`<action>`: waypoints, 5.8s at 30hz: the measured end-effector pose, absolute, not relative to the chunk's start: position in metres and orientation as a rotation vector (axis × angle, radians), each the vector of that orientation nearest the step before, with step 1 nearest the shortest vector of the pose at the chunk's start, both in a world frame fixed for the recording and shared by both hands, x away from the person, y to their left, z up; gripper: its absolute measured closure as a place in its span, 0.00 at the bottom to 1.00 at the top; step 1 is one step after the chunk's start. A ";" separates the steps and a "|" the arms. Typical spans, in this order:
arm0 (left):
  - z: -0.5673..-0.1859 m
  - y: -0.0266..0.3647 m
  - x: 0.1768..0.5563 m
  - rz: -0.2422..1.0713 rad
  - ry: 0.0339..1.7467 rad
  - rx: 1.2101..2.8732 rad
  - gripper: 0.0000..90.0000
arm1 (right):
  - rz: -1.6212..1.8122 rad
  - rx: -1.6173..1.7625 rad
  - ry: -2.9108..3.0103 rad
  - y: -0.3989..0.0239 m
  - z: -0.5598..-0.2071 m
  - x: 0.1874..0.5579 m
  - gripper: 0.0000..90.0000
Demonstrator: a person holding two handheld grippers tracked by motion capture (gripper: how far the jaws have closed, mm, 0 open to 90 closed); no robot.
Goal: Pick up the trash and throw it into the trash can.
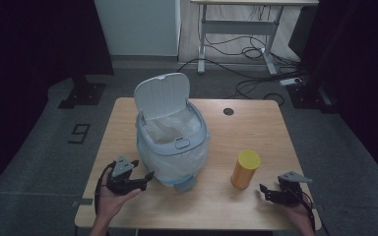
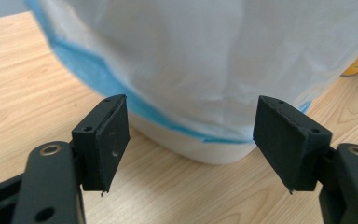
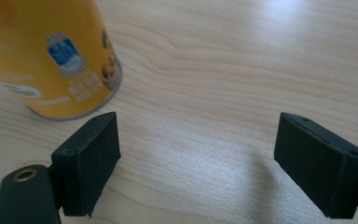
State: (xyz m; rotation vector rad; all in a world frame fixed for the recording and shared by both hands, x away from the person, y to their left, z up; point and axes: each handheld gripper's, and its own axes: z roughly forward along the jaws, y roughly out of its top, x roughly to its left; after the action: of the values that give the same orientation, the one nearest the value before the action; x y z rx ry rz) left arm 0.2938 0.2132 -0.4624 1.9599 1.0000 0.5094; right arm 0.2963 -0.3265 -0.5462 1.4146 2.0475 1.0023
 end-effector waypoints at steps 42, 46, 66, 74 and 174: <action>-0.487 0.223 0.298 0.475 1.061 1.986 0.30 | 1.194 1.180 2.141 -0.260 -0.514 0.309 0.00; -0.487 0.225 0.298 0.474 1.065 1.982 0.30 | 1.190 1.179 2.141 -0.253 -0.517 0.316 0.00; -0.491 0.227 0.299 0.474 1.080 1.983 0.30 | 1.230 1.171 2.059 -0.261 -0.515 0.312 0.26; -0.493 0.226 0.299 0.475 1.076 1.995 0.30 | 1.274 1.172 2.032 -0.270 -0.500 0.302 0.26; -0.494 0.230 0.299 0.456 1.103 1.979 0.31 | 1.501 0.924 1.984 -0.219 -0.322 0.308 0.26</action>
State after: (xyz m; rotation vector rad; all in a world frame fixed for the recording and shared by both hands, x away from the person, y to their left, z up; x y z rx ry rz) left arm 0.2990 0.2297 -0.4939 1.9788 1.1027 0.4564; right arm 0.3083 -0.2186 -0.3224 0.9244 1.9840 1.5005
